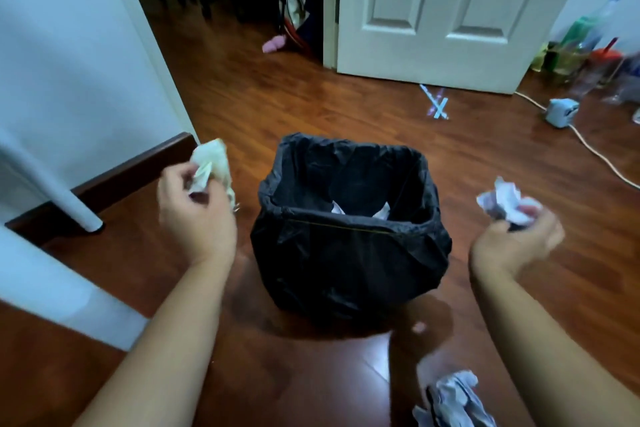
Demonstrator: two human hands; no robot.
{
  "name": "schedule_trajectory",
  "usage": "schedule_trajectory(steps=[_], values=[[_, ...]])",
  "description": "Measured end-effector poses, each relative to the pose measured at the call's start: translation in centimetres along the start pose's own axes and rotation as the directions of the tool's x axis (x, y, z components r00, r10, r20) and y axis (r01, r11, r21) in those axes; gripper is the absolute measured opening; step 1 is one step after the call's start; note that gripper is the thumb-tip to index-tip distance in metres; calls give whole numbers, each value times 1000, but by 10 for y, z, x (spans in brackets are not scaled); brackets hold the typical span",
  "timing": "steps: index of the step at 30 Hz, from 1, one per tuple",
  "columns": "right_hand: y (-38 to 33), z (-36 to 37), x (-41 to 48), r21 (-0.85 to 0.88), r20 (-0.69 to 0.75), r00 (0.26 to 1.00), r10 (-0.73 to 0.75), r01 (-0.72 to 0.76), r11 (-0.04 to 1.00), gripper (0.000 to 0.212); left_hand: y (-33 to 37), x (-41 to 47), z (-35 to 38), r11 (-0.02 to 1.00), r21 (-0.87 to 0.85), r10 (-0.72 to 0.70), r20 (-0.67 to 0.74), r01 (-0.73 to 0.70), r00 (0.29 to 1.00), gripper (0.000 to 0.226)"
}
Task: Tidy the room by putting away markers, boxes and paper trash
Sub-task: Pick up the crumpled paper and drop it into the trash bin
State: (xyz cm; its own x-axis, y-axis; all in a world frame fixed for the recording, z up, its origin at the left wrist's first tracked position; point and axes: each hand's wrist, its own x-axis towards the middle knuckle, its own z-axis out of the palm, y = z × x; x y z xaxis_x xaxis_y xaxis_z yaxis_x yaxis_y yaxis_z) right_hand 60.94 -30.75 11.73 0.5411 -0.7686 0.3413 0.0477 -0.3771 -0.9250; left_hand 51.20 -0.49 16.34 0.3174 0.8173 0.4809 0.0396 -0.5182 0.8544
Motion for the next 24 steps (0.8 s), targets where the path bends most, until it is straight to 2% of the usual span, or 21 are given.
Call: schedule_trajectory(steps=[1, 3, 5, 7, 8, 9, 11, 13, 15, 17, 18, 19, 20, 21, 22, 23, 24], values=[[-18, 5, 3, 44, 46, 989, -138, 136, 990, 32, 18, 2, 6, 995, 9, 95, 88, -96, 992, 21], [-62, 12, -4, 215, 194, 933, -304, 262, 941, 34, 44, -2, 20, 961, 40, 251, 274, -272, 928, 22], [-91, 12, -21, 291, 365, 803, -470, 382, 877, 37, 58, -12, 29, 918, 65, 324, 450, -392, 832, 27], [-104, 6, -39, 256, 620, 622, -478, 415, 873, 53, 61, -21, 32, 872, 147, 293, 608, -468, 738, 38], [-103, 4, -45, 175, 704, 557, -440, 465, 868, 62, 61, -24, 30, 852, 198, 259, 644, -484, 720, 43], [-100, 2, -49, 96, 734, 531, -423, 536, 839, 70, 60, -26, 26, 838, 234, 249, 641, -493, 726, 45], [-94, -5, -48, 61, 665, 563, -491, 615, 787, 71, 61, -33, 15, 829, 194, 358, 536, -524, 765, 37], [-83, -7, -43, 174, 489, 679, -547, 539, 824, 61, 60, -47, 7, 808, 38, 526, 402, -588, 749, 22], [-53, -7, -39, 238, 352, 816, -458, 396, 887, 46, 54, -79, 2, 754, -162, 642, 384, -637, 663, 12], [-3, -21, -39, 93, 338, 902, -267, 250, 964, 38, 40, -124, -6, 733, -306, 668, 495, -608, 556, 8], [27, -36, -41, -64, 417, 890, -186, 233, 970, 39, 26, -151, -11, 743, -336, 649, 574, -578, 500, 6], [58, -54, -44, -280, 564, 818, -111, 316, 906, 40, 10, -176, -17, 760, -342, 613, 659, -553, 436, 5], [87, -73, -48, -452, 724, 689, 1, 473, 757, 41, -7, -200, -24, 781, -330, 556, 754, -531, 349, 10], [109, -90, -54, -518, 828, 534, 170, 613, 596, 45, -25, -222, -33, 802, -302, 464, 859, -515, 219, 19], [123, -100, -57, -517, 856, 393, 336, 690, 507, 52, -41, -239, -41, 810, -251, 322, 945, -530, 45, 30], [130, -107, -60, -516, 836, 284, 470, 699, 496, 61, -57, -255, -49, 790, -207, 152, 978, -578, -142, 45], [132, -109, -62, -527, 804, 201, 560, 676, 515, 70, -71, -268, -56, 749, -205, 1, 952, -630, -307, 61]])
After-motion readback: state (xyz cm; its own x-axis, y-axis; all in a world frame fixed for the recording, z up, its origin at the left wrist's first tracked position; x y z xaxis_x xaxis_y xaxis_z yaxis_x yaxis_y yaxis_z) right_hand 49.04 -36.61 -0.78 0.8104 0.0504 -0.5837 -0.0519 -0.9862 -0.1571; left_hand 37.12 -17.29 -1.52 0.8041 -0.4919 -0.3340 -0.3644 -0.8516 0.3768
